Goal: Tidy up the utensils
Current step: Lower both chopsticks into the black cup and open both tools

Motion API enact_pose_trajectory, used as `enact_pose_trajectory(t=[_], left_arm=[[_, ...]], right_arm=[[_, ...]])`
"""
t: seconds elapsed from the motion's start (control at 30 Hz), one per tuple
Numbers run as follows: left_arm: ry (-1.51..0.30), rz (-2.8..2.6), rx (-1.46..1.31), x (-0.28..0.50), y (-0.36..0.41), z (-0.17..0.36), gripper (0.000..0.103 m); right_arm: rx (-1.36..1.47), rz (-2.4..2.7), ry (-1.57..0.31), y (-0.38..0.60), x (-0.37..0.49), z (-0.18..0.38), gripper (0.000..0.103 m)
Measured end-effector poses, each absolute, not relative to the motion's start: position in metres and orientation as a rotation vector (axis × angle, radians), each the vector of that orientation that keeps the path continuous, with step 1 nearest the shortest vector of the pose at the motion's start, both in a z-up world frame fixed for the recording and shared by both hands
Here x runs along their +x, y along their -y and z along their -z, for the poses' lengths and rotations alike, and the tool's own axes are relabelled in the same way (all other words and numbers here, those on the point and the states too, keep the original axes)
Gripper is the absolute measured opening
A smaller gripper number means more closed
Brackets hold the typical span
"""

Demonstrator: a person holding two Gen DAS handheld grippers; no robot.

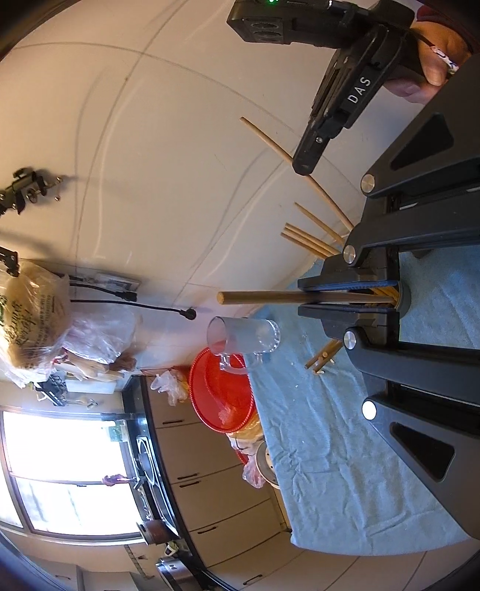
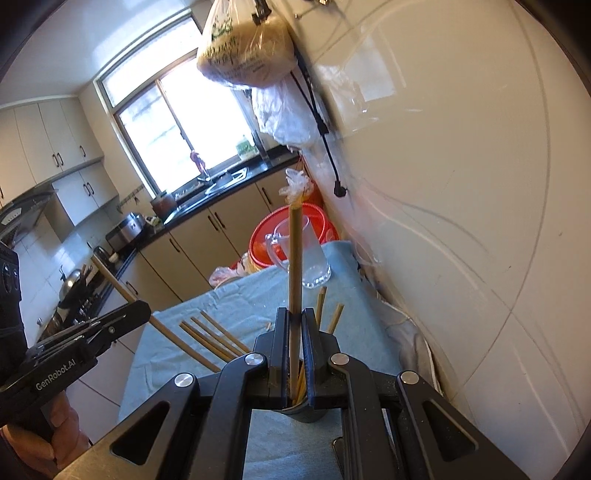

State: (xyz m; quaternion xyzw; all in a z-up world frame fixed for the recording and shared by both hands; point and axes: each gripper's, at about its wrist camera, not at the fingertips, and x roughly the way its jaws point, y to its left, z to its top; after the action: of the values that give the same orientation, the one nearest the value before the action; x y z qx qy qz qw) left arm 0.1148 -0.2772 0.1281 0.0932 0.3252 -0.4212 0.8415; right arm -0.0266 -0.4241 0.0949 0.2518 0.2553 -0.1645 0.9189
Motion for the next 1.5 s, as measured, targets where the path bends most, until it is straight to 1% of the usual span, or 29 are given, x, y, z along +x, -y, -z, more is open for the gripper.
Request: enact_pose_trajectory(t=[0.47, 1.17, 1.5], left_arm=[[-0.735, 0.854, 0.246, 0.125, 0.285, -0.093, 0.006], [-0.757, 0.832, 0.273, 0.136, 0.289, -0.080, 0.007], [-0.758, 0.814, 0.272, 0.135, 0.287, -0.080, 0.008]], right_arm=[[0.517, 0.319, -0.623, 0.429, 0.009, -0.059, 0.007], [0.522, 0.323, -0.687, 0.428, 0.029, -0.034, 0.007], [0.530, 0.312, -0.701, 0.431, 0.031, -0.032, 0.008]])
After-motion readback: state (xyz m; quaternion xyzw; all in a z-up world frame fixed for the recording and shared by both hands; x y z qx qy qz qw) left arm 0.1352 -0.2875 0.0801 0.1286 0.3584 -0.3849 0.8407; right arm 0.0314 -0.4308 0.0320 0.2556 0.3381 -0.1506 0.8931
